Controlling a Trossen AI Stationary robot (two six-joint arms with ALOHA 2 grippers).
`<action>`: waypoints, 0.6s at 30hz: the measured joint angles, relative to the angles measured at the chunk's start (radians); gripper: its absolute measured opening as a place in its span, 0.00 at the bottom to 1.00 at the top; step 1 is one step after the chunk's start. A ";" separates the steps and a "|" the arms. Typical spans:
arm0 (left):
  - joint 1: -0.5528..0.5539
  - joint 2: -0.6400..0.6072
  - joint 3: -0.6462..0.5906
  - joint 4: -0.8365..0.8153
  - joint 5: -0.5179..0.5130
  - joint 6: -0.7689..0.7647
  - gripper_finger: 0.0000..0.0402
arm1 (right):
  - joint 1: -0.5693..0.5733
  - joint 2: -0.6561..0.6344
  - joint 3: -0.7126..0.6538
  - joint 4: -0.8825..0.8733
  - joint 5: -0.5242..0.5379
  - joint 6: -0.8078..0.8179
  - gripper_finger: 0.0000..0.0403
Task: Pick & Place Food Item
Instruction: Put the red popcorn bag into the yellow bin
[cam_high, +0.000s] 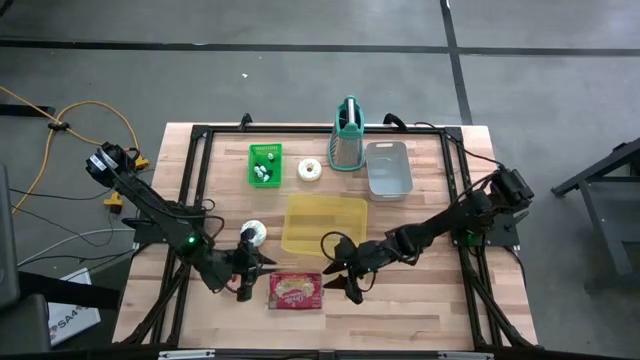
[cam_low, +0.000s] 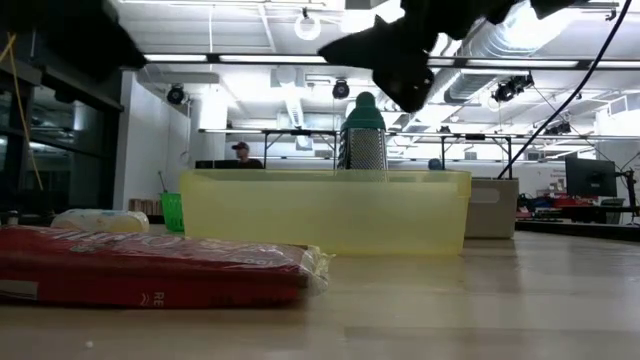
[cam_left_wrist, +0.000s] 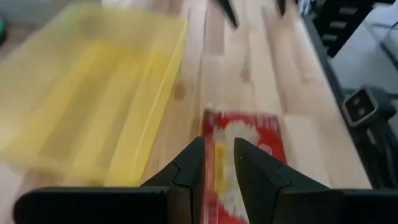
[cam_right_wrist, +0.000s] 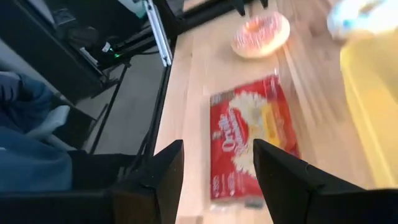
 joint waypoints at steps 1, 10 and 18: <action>-0.010 0.002 0.000 -0.019 0.000 -0.025 0.20 | 0.005 0.000 0.000 -0.010 0.000 0.025 0.44; -0.038 0.110 0.000 -0.050 0.115 -0.195 0.20 | 0.054 0.075 -0.003 0.009 0.003 0.235 0.44; -0.040 0.219 0.000 -0.031 0.167 -0.276 0.20 | 0.060 0.166 -0.001 0.065 0.015 0.381 0.44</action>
